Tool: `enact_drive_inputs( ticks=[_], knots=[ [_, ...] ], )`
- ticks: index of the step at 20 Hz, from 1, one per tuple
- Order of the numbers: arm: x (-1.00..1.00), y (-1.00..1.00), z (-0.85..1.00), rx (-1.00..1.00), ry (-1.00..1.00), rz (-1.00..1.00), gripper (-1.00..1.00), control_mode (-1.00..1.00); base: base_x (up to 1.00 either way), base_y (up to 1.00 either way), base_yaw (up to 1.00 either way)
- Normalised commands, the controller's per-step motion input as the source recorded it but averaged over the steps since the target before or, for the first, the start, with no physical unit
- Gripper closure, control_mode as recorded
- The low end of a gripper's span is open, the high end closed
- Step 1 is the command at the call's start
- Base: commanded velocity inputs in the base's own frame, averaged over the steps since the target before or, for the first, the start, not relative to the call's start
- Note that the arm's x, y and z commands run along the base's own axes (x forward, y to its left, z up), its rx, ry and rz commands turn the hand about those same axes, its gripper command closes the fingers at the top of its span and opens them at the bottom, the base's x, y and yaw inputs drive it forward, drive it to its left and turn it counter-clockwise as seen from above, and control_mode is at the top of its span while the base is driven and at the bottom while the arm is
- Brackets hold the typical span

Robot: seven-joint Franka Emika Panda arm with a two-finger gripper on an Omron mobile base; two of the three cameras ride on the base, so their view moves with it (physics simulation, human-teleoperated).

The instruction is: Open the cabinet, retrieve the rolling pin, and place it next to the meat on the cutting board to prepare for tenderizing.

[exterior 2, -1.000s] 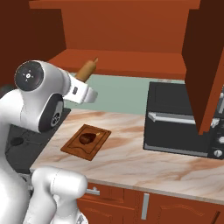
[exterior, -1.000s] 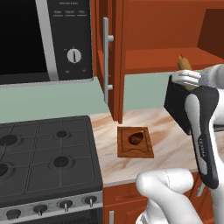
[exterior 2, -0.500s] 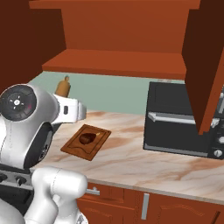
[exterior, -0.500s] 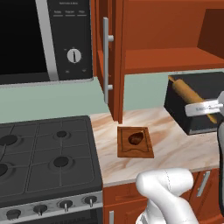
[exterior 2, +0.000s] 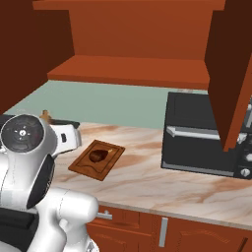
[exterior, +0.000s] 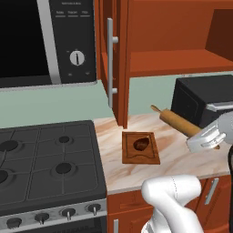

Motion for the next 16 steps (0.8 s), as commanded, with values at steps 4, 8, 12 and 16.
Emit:
enact_drive_inputs(
  ticks=[4, 8, 12, 16],
  knots=[
    [0.29, 0.37, -0.49, -0.08, 0.05, 0.26, 1.0, -1.0, 0.0, 0.0, 0.0],
    [0.57, 0.28, -0.43, -0.11, 0.07, 0.21, 1.0, -1.0, 0.0, 0.0, 0.0],
    [0.59, 0.13, -0.41, -0.09, 0.07, 0.19, 1.0, -1.0, 0.0, 0.0, 0.0],
    [0.46, 0.04, -0.46, -0.06, 0.0, 0.17, 1.0, -1.0, 0.0, 0.0, 0.0]
  ],
)
